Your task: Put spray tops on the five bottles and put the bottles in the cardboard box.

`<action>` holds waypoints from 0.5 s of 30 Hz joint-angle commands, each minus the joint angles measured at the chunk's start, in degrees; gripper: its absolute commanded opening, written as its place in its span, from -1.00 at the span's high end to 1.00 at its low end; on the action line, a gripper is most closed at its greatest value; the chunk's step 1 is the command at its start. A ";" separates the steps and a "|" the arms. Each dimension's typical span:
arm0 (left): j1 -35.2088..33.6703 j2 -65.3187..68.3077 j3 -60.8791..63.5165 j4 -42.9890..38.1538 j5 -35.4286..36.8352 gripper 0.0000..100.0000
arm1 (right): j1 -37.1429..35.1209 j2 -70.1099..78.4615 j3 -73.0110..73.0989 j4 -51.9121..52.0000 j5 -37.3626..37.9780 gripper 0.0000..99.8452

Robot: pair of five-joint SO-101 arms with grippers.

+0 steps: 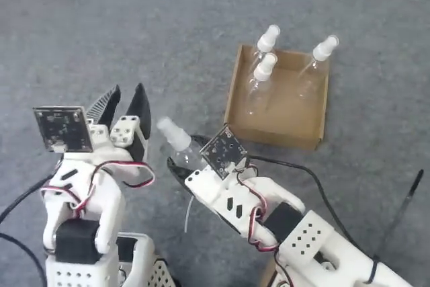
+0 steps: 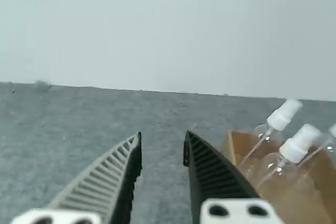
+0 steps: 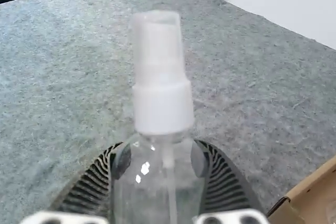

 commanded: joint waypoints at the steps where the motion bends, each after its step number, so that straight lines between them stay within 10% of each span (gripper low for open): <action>1: -1.05 -0.26 1.89 -3.34 -0.70 0.76 | 0.92 -2.68 -0.97 -1.27 -0.35 0.99; 15: 6.77 -0.26 5.58 -2.90 -0.79 0.76 | 0.92 -2.68 -0.97 -1.27 -0.35 0.99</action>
